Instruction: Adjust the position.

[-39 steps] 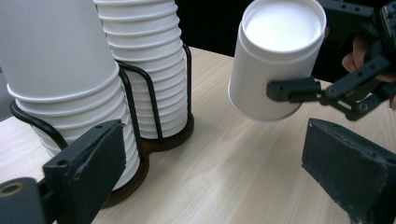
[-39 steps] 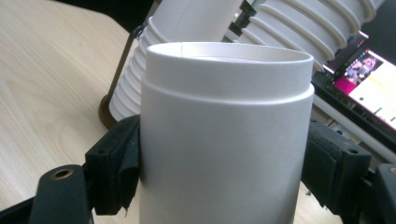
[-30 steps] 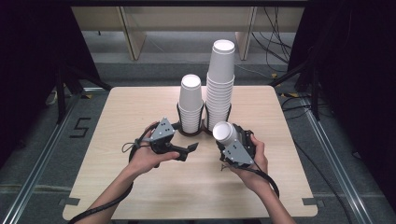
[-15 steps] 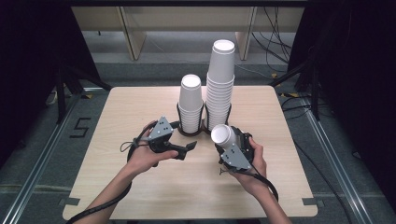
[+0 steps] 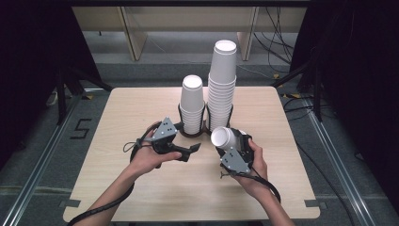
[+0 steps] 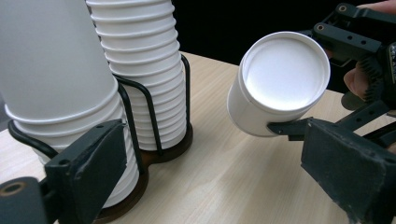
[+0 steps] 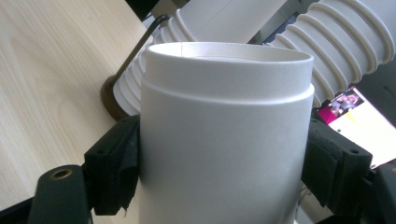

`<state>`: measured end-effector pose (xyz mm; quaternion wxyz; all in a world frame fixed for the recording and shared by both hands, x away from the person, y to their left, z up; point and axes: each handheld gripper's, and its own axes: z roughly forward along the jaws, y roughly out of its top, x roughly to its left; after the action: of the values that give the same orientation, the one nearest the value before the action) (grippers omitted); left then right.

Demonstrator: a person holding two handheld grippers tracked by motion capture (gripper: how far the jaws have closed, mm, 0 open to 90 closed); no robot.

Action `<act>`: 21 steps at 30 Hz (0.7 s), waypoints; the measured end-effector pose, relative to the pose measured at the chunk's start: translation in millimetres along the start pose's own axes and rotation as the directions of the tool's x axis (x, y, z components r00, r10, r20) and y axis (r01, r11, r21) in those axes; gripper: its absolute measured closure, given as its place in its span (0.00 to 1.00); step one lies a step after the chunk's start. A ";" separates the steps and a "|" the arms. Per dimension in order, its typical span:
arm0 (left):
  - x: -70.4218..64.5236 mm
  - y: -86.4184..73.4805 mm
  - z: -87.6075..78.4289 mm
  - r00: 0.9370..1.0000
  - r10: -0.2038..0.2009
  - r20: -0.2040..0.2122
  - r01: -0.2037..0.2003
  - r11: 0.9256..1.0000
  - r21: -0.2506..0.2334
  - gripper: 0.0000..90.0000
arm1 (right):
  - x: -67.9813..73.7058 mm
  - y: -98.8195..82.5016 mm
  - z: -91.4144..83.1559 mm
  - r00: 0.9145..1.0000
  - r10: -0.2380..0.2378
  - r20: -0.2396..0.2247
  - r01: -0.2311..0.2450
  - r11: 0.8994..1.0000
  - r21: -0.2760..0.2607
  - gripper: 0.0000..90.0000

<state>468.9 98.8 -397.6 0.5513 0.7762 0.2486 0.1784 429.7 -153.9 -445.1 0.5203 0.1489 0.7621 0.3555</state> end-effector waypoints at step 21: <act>-13.7 5.7 30.0 0.994 -0.016 0.112 0.012 0.999 0.043 0.08 | 17.4 5.1 6.6 0.898 -0.439 0.031 0.438 0.899 0.021 0.24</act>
<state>475.3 66.3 -402.1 0.5489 0.7948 0.2265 0.1255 427.7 -137.5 -454.9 0.5993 -0.0166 0.7691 0.2213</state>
